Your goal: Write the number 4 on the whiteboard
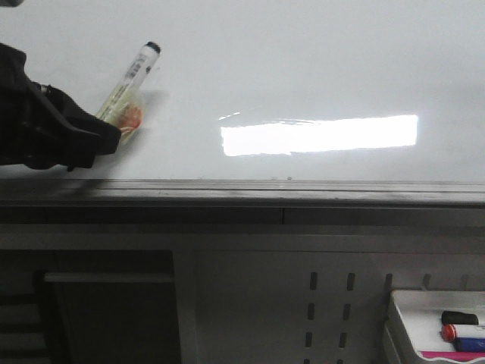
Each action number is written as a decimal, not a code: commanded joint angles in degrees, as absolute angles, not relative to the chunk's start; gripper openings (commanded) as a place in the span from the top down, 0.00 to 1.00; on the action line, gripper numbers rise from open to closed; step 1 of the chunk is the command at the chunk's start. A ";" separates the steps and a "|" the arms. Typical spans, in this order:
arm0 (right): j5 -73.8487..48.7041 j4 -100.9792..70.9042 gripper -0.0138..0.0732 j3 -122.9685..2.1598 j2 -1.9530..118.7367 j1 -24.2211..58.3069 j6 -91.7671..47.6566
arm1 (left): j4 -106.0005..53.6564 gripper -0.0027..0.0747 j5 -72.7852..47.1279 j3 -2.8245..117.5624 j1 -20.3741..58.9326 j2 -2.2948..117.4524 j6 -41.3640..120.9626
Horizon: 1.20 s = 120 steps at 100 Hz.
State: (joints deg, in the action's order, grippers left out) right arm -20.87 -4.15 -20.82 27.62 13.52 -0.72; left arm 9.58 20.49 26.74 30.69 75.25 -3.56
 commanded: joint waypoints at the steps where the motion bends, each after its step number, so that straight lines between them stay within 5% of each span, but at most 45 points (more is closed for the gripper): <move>1: -16.91 -4.31 0.89 -24.86 33.35 19.60 -1.63 | 20.35 0.99 24.20 28.02 30.90 71.68 -4.14; 15: -14.77 -4.21 0.80 -29.69 41.87 30.07 -1.66 | 39.05 0.99 25.72 27.92 30.90 69.71 -4.14; 30: -14.77 -4.21 0.39 -36.13 49.45 38.90 -1.66 | 50.21 0.99 31.65 27.58 30.90 69.45 -4.14; 37: -14.77 -4.06 0.31 -39.15 52.49 41.85 -1.66 | 51.76 0.99 34.32 27.58 30.90 69.45 -4.14; 94: -12.09 -3.31 0.41 -51.30 66.83 46.78 -1.66 | 51.85 0.99 39.79 27.58 30.90 69.45 -4.14; 101: -12.51 -3.31 0.51 -51.37 67.71 46.78 -1.66 | 51.85 0.99 39.79 27.58 30.90 69.45 -4.14; 116: -12.64 -3.31 0.93 -51.37 68.68 46.78 -1.66 | 51.85 0.96 39.79 27.58 30.90 69.45 -4.14; 120: -12.76 -3.49 0.92 -51.37 68.68 46.78 -1.49 | 51.85 0.91 39.79 27.58 30.90 69.45 -4.14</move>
